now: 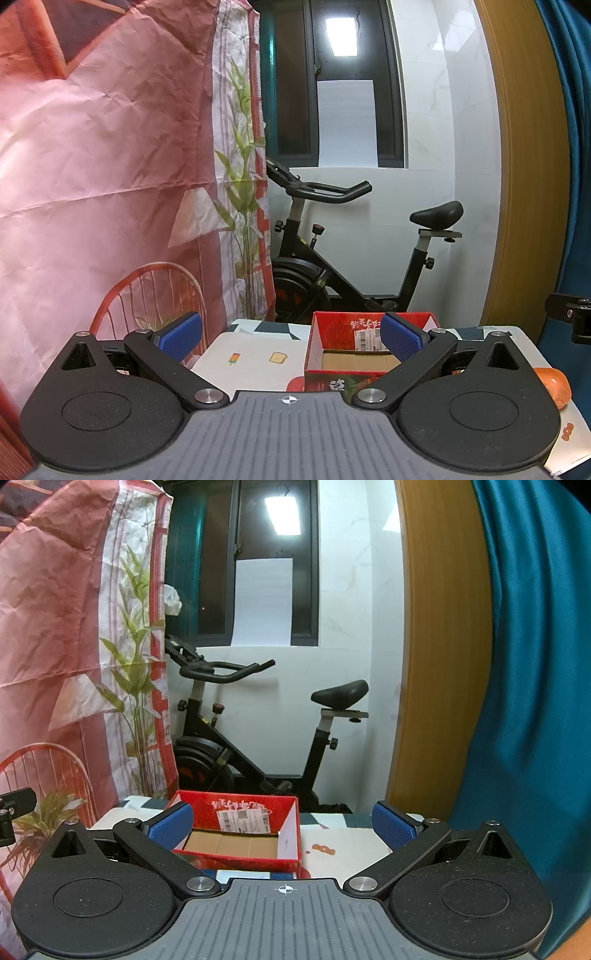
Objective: Organize soft objects
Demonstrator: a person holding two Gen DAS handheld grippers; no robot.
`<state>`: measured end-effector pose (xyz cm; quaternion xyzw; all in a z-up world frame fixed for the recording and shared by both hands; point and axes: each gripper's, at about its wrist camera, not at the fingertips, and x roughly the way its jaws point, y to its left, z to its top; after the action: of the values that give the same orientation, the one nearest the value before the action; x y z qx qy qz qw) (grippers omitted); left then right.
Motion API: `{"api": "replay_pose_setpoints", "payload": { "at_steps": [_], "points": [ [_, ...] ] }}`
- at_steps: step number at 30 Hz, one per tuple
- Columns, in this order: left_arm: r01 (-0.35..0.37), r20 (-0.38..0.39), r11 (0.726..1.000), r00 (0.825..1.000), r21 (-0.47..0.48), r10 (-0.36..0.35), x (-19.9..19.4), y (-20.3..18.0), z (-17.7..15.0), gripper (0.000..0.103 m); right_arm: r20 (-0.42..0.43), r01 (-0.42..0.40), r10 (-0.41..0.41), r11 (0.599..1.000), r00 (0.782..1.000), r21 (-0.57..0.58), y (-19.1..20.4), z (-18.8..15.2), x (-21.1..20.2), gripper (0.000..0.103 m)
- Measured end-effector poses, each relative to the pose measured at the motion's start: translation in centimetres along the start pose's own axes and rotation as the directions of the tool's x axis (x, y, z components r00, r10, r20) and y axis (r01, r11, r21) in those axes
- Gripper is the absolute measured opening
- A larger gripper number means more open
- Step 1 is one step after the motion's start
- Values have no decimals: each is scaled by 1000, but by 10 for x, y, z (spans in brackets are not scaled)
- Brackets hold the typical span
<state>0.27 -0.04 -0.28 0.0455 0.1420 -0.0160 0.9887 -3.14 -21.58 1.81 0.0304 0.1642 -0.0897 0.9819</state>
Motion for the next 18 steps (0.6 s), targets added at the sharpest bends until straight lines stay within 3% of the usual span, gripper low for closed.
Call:
{"api": "replay_pose_setpoints", "payload": {
  "at_steps": [18],
  "points": [
    [-5,-7,1000,1000,-4,5,3,1,-1,103,-1,5,-5,1000,1000,0,-1,0,2,103]
  ]
}}
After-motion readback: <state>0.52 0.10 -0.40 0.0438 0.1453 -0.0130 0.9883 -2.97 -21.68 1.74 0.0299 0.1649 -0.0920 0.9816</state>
